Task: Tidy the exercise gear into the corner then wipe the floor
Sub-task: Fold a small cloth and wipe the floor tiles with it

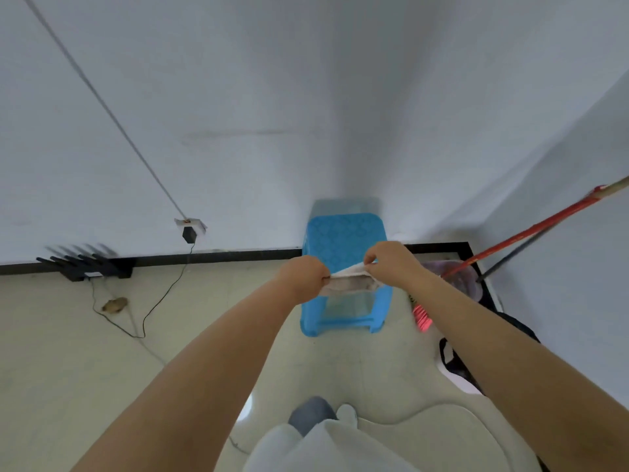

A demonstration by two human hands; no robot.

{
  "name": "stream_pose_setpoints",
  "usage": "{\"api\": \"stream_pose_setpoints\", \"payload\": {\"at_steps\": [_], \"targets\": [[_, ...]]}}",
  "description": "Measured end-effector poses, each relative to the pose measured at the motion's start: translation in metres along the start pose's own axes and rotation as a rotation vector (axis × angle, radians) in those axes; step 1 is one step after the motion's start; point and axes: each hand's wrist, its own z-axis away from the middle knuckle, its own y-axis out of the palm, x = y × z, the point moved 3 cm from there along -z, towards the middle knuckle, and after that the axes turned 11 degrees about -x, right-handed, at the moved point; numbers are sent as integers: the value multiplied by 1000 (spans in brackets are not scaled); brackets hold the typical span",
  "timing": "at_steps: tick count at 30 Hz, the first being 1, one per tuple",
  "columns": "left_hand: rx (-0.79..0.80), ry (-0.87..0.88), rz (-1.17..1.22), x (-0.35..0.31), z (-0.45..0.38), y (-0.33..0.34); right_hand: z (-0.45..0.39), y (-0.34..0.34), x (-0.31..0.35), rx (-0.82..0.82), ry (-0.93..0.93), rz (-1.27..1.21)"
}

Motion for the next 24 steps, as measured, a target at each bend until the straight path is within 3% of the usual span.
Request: {"api": "stream_pose_setpoints", "payload": {"at_steps": [14,19,24], "targets": [[149,-41,115,78,-272,61,-258,60,-74,101,114,56],[201,-121,157,99,-332,142,-310,137,-108,102,125,92],[367,-143,224,91,-336,244,-300,230,-140,169,151,136]]}}
